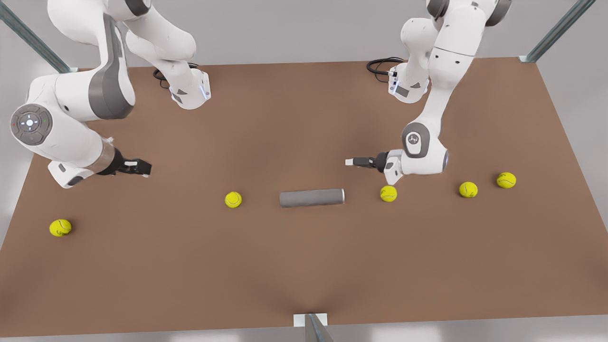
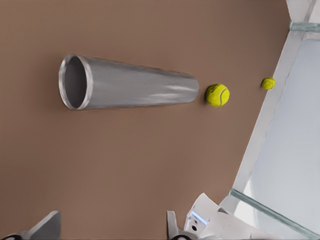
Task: Put the tennis tube upright
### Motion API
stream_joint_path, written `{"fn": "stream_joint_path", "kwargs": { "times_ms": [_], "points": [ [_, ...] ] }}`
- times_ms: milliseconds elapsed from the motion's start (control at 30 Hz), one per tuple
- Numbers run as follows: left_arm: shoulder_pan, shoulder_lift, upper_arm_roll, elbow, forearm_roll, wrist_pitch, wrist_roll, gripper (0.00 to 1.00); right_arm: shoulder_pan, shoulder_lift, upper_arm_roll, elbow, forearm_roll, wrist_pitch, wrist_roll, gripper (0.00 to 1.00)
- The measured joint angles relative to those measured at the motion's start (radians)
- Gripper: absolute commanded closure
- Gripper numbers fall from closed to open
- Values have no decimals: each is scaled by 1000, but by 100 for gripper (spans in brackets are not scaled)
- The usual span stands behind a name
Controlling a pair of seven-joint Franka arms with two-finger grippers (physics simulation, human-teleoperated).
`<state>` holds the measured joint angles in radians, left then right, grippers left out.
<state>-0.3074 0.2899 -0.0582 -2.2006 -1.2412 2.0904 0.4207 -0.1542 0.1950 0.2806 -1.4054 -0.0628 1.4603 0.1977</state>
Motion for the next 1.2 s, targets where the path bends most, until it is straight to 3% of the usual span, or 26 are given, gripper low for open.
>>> {"fn": "stream_joint_path", "kwargs": {
  "times_ms": [100, 333, 1200],
  "points": [
    [-1, 8, -95, -28, -127, 158, 15, 0, 1, 0, -2, 0, -4, 0, 0, 0],
    [31, 50, -100, -37, -312, 188, 96, 0, -2, 0, -2, 0, -5, 0, 0, 0],
    [74, 247, -100, 123, -331, 178, 316, 0, -38, 1, -4, 2, -8, 4, 4, 0]
  ]
}}
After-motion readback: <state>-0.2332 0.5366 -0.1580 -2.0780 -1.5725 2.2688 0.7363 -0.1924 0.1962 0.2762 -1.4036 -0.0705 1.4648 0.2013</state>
